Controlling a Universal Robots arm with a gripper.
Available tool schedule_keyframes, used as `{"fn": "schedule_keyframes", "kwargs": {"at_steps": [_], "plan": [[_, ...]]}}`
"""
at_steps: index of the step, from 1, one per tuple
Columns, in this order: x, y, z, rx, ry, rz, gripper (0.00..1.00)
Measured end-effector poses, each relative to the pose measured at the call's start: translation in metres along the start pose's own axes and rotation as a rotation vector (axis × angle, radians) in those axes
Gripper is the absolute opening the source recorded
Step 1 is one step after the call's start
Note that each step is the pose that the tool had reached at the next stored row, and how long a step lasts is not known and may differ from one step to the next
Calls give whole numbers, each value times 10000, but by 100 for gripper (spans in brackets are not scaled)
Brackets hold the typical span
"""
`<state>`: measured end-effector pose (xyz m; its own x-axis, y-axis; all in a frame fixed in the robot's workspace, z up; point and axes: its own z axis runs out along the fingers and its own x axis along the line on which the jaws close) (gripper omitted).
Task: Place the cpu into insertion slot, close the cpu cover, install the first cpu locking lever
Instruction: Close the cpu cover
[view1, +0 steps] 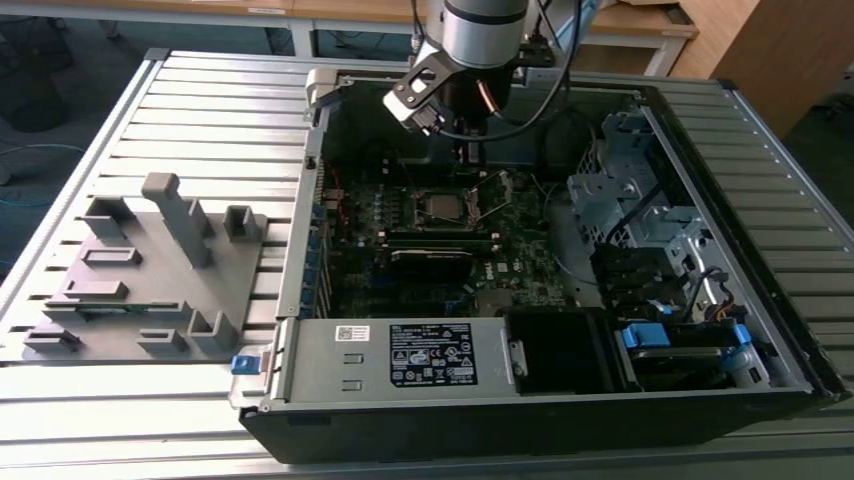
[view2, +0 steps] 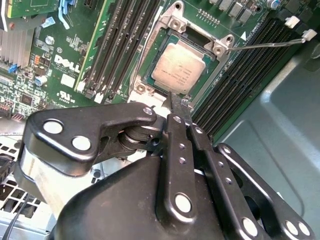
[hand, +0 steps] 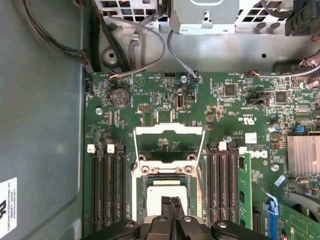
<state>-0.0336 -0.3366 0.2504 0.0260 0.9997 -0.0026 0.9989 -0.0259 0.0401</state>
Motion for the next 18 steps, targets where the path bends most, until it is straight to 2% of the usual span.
{"fn": "schedule_keyframes", "kwargs": {"at_steps": [7, 18], "plan": [[1, 63, 5, 0, -1, 0, 10], [2, 90, 8, 0, 0, 0, 10]]}}
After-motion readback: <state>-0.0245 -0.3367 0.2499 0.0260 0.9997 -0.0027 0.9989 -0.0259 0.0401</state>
